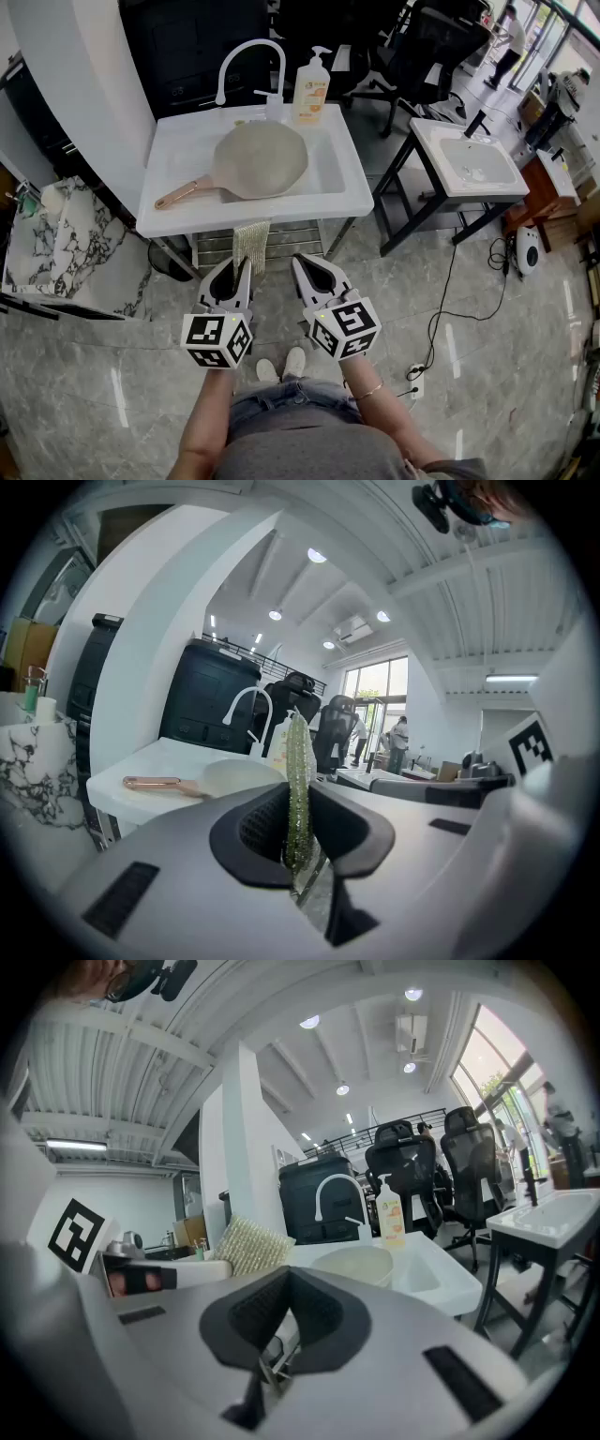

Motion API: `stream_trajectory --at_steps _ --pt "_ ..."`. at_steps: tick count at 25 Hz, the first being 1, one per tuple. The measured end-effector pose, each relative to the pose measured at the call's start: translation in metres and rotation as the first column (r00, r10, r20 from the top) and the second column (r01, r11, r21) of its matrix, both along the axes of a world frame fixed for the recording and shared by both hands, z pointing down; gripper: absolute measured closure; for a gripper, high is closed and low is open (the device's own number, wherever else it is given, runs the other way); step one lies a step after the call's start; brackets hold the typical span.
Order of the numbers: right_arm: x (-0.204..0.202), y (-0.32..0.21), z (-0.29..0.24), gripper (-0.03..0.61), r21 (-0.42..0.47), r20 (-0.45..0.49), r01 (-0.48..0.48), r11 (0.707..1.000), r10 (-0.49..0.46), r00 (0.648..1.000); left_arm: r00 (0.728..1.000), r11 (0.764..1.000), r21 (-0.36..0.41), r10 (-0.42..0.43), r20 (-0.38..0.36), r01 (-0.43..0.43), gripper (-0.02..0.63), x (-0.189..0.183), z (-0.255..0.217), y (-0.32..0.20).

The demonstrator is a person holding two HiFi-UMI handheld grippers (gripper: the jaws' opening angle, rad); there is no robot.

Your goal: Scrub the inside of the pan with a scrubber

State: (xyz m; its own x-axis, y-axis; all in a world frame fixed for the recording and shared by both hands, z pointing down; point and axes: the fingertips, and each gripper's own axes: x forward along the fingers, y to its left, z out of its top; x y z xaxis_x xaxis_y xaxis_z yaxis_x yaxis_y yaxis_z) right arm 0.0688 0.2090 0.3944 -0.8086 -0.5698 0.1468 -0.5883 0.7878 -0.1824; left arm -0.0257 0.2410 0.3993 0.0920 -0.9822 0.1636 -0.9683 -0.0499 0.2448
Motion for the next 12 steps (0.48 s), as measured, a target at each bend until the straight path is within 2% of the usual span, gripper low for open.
stream_trajectory --at_steps 4,9,12 --pt "0.006 -0.006 0.001 0.569 0.019 0.001 0.002 1.0 -0.002 1.0 1.0 1.0 -0.001 0.004 -0.027 -0.004 0.551 0.007 0.003 -0.007" --pt "0.013 -0.009 0.001 0.569 0.02 0.025 0.033 0.999 -0.034 0.999 1.0 1.0 -0.013 -0.002 -0.011 0.002 0.551 0.013 0.008 -0.012" --pt "0.014 -0.01 0.005 0.569 -0.012 0.047 0.073 0.997 -0.072 0.996 1.0 1.0 -0.029 -0.001 -0.02 0.0 0.551 0.016 0.015 -0.012"
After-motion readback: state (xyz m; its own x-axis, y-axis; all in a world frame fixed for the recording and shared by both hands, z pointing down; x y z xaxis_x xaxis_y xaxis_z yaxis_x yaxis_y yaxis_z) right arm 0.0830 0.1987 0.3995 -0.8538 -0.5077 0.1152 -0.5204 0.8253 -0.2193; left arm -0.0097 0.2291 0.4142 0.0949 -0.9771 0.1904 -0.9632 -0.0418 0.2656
